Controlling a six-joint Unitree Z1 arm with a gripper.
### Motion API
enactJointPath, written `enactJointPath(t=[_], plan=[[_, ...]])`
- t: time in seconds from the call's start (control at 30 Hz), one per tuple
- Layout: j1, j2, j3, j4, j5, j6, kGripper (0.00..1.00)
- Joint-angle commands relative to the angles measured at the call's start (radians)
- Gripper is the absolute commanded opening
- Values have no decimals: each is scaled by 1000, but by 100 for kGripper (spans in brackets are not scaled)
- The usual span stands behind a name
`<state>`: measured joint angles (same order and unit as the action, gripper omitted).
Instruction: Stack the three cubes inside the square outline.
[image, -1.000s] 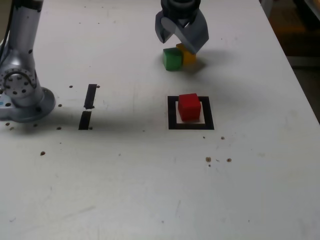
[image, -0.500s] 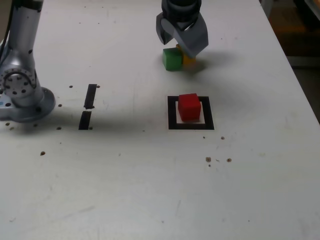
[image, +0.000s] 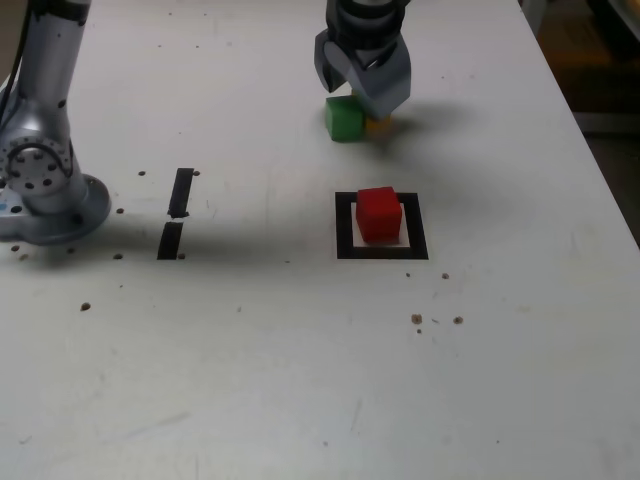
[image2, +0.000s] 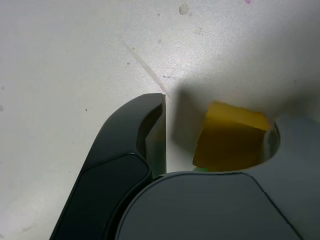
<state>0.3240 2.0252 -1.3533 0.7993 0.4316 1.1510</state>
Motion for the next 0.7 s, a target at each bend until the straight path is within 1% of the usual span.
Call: enactJointPath(t=[0.0,0.13,0.3,0.4,0.47,0.57,0.67], plan=[[-2,6,-5,-8,-3,2,47],[-2,4,-4,-26,-21,-7,30],[-2,5,-3,-37,-37,-49,14],[-2,2,-9,-38,-39,-109,6],[-2,-7,-15,-38,-40,-168,2],[-2,-35,-28,-29,-43,-273,0],[-8,-70,-58,15,-53,-395,0]])
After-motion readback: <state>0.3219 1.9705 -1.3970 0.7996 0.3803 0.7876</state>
